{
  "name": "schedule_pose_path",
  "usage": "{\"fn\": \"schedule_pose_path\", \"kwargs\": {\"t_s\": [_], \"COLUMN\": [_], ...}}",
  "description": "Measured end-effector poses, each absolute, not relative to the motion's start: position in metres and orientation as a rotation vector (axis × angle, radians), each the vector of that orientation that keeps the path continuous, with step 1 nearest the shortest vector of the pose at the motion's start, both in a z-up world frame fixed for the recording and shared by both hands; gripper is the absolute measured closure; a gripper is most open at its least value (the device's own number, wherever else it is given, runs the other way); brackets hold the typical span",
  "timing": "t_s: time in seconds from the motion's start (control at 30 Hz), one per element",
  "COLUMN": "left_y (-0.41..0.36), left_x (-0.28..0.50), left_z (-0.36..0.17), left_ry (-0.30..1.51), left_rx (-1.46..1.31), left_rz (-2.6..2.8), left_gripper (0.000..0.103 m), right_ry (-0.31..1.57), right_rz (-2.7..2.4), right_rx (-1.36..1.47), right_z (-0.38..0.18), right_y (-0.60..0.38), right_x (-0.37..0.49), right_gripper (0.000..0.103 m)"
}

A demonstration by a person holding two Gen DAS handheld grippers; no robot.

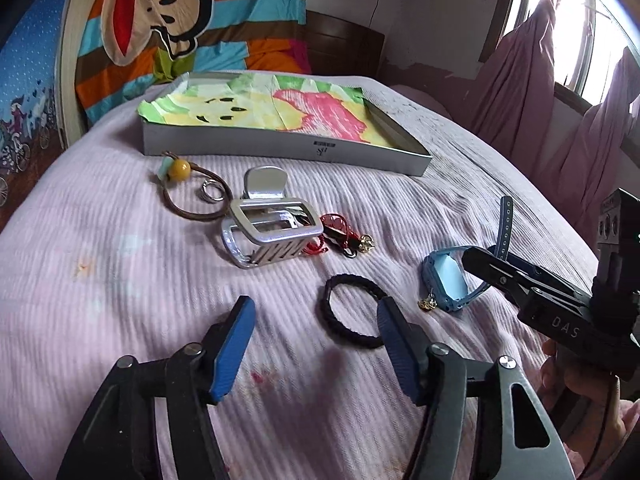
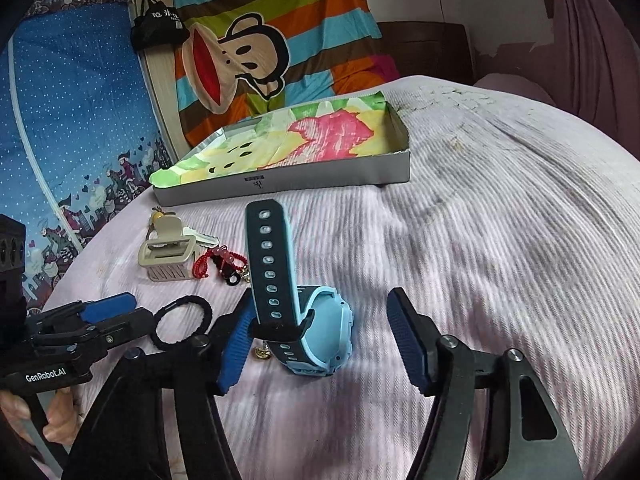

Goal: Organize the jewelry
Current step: 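Grasp the black hair tie with the left tool while the right tool grasps the blue smartwatch, then carry the hair tie and smartwatch into the grey tray and open both tools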

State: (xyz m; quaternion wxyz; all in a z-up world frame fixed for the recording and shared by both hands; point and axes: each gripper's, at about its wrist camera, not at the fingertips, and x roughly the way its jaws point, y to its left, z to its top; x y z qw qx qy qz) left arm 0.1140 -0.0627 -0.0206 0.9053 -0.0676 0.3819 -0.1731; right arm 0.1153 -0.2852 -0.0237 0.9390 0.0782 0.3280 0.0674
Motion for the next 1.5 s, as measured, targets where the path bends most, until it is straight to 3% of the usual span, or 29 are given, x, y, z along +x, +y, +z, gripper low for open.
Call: {"fn": "schedule_pose_path", "kwargs": {"t_s": [0.17, 0.33, 0.43, 1.0, 1.5], "left_y": [-0.068, -0.074, -0.078, -0.075, -0.022], "left_x": [0.126, 0.132, 0.132, 0.139, 0.262], "left_z": [-0.025, -0.033, -0.034, 0.024, 0.056], "left_ry": [0.865, 0.906, 0.916, 0.767, 0.665], "left_rx": [-0.162, -0.138, -0.124, -0.158, -0.198], "left_rz": [-0.379, -0.392, -0.391, -0.353, -0.143], "left_gripper": [0.064, 0.089, 0.096, 0.098, 0.098], "right_ry": [0.712, 0.733, 0.726, 0.619, 0.559], "right_rz": [0.170, 0.182, 0.185, 0.219, 0.347], "right_rx": [0.138, 0.135, 0.138, 0.171, 0.162], "right_z": [-0.032, -0.035, -0.034, -0.004, 0.038], "right_y": [-0.273, -0.267, -0.269, -0.280, -0.244], "right_x": [0.126, 0.129, 0.127, 0.132, 0.266], "right_gripper": [0.067, 0.079, 0.085, 0.086, 0.086]}}
